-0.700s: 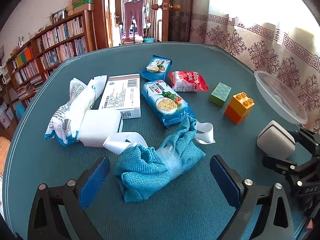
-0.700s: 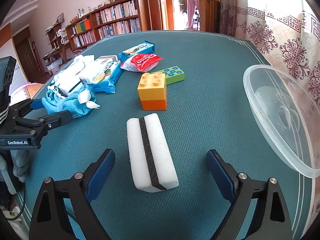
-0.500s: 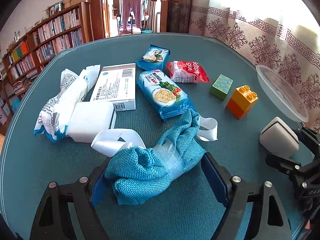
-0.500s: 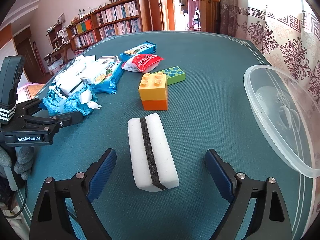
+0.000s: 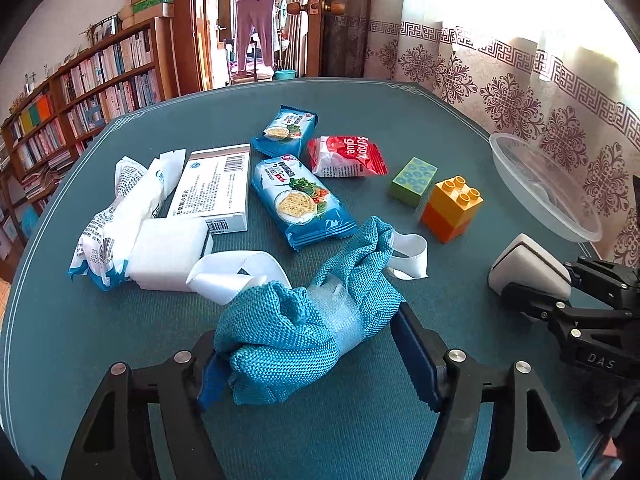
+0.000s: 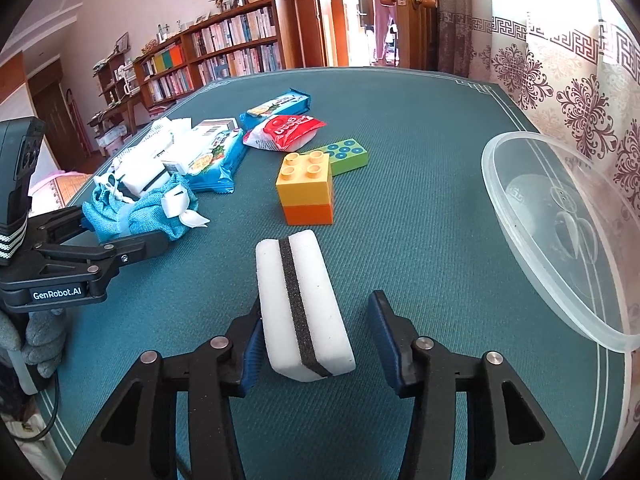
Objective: Organize objects
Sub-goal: 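Grasp the black-striped white sponge with right tool while left tool grasps the blue towel, then carry the sponge with right tool into the clear bowl while left tool carries the towel there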
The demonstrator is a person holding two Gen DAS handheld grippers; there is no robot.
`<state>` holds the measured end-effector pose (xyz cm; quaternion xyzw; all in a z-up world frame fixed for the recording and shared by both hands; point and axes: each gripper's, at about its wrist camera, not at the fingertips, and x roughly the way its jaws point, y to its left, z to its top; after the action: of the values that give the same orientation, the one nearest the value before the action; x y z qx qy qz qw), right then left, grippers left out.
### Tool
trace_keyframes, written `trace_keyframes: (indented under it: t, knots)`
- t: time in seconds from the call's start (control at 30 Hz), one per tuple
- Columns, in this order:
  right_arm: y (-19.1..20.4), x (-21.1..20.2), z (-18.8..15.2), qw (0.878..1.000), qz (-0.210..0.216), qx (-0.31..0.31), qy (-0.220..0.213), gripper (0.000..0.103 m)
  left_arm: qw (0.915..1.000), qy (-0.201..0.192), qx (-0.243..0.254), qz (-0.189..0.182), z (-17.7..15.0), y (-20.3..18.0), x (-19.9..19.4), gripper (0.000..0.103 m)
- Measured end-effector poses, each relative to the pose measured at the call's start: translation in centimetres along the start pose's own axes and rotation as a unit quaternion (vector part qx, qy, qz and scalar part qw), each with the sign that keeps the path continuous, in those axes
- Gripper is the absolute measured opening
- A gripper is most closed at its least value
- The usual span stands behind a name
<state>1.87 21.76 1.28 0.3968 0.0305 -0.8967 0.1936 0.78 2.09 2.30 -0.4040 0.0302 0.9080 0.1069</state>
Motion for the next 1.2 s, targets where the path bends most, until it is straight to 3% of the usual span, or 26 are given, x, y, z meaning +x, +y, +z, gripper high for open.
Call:
trace_keyframes:
  t: [0.2, 0.53, 0.9, 1.2]
  knots:
    - [0.2, -0.3, -0.2, 1.000, 0.007, -0.006, 0.003, 0.034, 0.9998, -0.010, 0.014, -0.005, 0.6, -1.5, -0.6, 0.076]
    - [-2.5, -3.7, 0.8, 0.999, -0.009, 0.022, -0.042, 0.033, 0.9992, -0.017, 0.034, -0.015, 2.0, -4.1, -0.7, 0.076]
    - [-10.8, -7.7, 2.1, 0.983, -0.096, 0.117, -0.106, 0.033, 0.9974, -0.019, 0.060, -0.037, 3.9, -8.5, 0.1, 0.076]
    - [-15.7, -7.1, 1.6, 0.967, -0.164, 0.168, -0.102, 0.033, 0.9956, -0.024, 0.074, -0.053, 5.6, -11.5, 0.5, 0.076]
